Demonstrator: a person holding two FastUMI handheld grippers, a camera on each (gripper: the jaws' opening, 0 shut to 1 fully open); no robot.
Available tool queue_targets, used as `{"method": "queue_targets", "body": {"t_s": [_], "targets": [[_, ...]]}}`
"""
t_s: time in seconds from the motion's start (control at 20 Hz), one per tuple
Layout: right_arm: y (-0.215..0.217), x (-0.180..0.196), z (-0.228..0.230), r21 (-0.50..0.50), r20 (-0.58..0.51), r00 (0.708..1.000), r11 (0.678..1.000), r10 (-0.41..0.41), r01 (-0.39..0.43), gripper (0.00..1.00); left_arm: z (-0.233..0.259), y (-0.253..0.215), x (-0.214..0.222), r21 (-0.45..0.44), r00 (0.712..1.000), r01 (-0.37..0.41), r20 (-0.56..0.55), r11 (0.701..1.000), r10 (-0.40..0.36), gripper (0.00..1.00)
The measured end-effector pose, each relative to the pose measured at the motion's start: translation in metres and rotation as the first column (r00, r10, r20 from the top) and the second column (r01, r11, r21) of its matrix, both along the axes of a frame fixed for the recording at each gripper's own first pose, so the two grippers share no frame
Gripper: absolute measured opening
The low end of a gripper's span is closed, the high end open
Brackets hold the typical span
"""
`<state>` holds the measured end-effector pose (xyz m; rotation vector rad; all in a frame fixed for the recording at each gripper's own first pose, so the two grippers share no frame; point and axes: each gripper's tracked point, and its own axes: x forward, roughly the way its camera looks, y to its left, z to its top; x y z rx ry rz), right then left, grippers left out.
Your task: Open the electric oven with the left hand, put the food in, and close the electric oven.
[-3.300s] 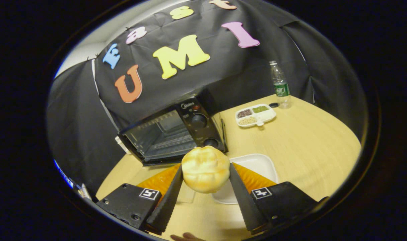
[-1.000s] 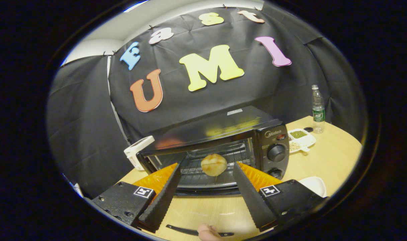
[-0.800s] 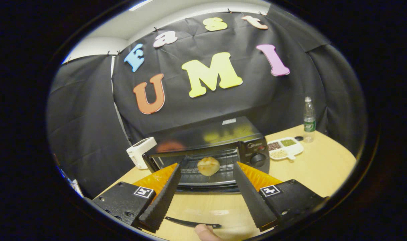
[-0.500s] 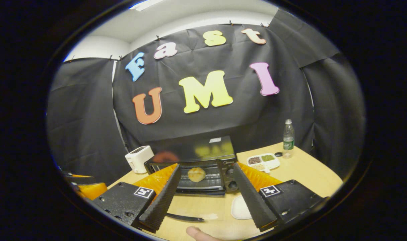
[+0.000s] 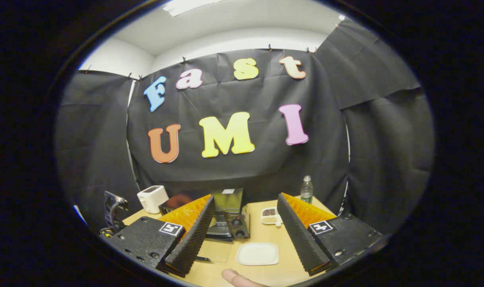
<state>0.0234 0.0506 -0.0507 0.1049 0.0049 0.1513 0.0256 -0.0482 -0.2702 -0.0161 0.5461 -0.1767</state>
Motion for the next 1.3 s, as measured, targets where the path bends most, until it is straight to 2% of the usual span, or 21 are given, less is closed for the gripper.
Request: {"method": "queue_targets", "body": {"t_s": [0.05, 0.1, 0.3, 0.45, 0.5, 0.55, 0.7, 0.85, 0.9, 0.95, 1.0, 1.3], "targets": [[-0.008, -0.007, 0.009, 0.004, 0.016, 1.0, 1.0, -0.009, 0.009, 1.0, -0.01, -0.002, 0.002, 0.008, 1.0, -0.006, -0.021, 1.0, 0.006, 0.94], [-0.016, -0.013, 0.015, 0.005, 0.023, 0.999, 1.0, -0.023, 0.022, 0.94, -0.017, -0.002, 0.004, 0.014, 0.999, -0.01, -0.036, 1.0, 0.011, 0.94], [-0.052, -0.027, 0.042, -0.021, 0.061, 0.995, 0.997, -0.076, 0.078, 0.94, -0.044, -0.011, 0.005, 0.01, 0.996, -0.01, -0.089, 1.0, 0.011, 0.94], [-0.074, -0.038, 0.056, -0.047, 0.084, 0.989, 0.991, -0.125, 0.129, 0.94, -0.056, -0.011, 0.006, 0.047, 0.995, -0.015, -0.096, 0.999, 0.02, 0.94], [-0.079, -0.044, 0.058, -0.05, 0.09, 0.987, 0.989, -0.135, 0.14, 1.0, -0.062, -0.015, 0.005, 0.048, 0.994, -0.011, -0.107, 0.999, 0.016, 0.94], [-0.083, -0.049, 0.062, -0.058, 0.099, 0.985, 0.988, -0.139, 0.145, 0.94, -0.068, -0.018, 0.005, 0.048, 0.992, -0.015, -0.123, 0.999, 0.021, 0.94], [-0.096, -0.06, 0.068, -0.094, 0.126, 0.979, 0.98, -0.16, 0.173, 0.94, -0.067, -0.019, 0.008, 0.077, 0.993, -0.022, -0.112, 0.997, 0.03, 0.94], [-0.099, -0.068, 0.069, -0.092, 0.132, 0.979, 0.982, -0.154, 0.167, 0.94, -0.069, -0.022, -0.001, 0.081, 0.992, -0.016, -0.12, 0.997, 0.026, 0.94], [-0.098, -0.068, 0.067, -0.089, 0.13, 0.981, 0.983, -0.146, 0.158, 1.0, -0.07, -0.021, -0.001, 0.091, 0.993, -0.017, -0.115, 0.996, 0.027, 0.94], [-0.099, -0.067, 0.065, -0.087, 0.127, 0.982, 0.984, -0.143, 0.154, 1.0, -0.073, -0.02, 0.0, 0.097, 0.992, -0.02, -0.123, 0.995, 0.032, 0.94], [-0.101, -0.066, 0.064, -0.085, 0.128, 0.982, 0.985, -0.141, 0.152, 0.94, -0.075, -0.019, 0.001, 0.098, 0.991, -0.029, -0.129, 0.995, 0.041, 0.94], [-0.101, -0.065, 0.06, -0.079, 0.122, 0.984, 0.987, -0.128, 0.139, 0.94, -0.081, -0.022, 0.006, 0.075, 0.985, -0.028, -0.168, 0.997, 0.04, 0.94]]}}
